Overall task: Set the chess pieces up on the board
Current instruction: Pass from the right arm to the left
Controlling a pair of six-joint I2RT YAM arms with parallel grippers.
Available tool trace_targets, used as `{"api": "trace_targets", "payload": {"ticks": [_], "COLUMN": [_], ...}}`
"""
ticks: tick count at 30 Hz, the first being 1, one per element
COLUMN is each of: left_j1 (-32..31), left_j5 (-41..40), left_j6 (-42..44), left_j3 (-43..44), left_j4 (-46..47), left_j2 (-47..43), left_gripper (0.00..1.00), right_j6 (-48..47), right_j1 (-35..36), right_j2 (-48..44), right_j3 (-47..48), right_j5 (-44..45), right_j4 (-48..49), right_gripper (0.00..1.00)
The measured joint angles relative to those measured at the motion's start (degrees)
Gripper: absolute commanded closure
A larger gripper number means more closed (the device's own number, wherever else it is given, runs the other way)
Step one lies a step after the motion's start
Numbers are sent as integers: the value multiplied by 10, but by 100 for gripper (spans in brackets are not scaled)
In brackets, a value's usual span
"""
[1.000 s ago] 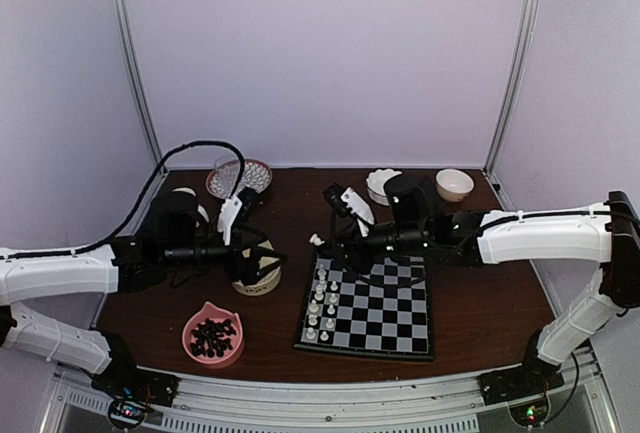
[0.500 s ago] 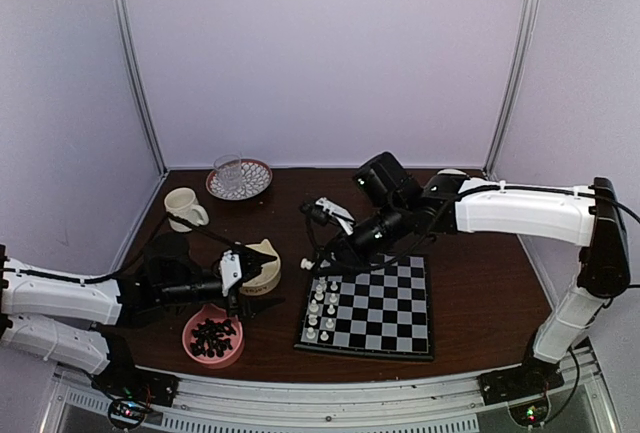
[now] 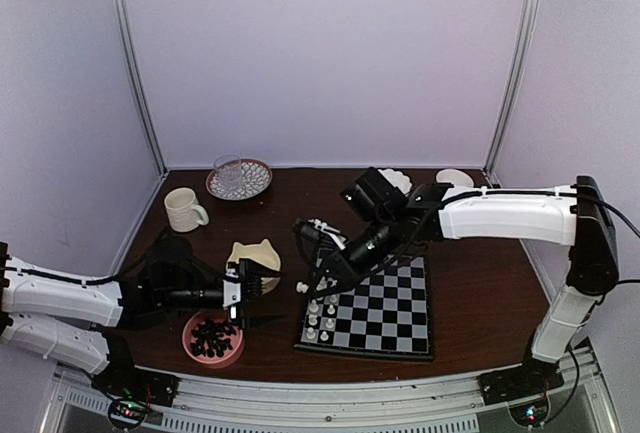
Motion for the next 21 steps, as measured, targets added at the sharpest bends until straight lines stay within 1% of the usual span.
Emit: {"api": "trace_targets", "payload": {"ticks": [21], "left_j1": [-8], "left_j5": [-4], "left_j6": [18], "left_j3": [4], "left_j4": [-18], "left_j2": [28], "left_gripper": [46], "right_j6": [29], "right_j1": [20], "right_j2": [48], "right_j3": [15], "right_j5": [-21], "right_j4": [23], "right_gripper": [100]}}
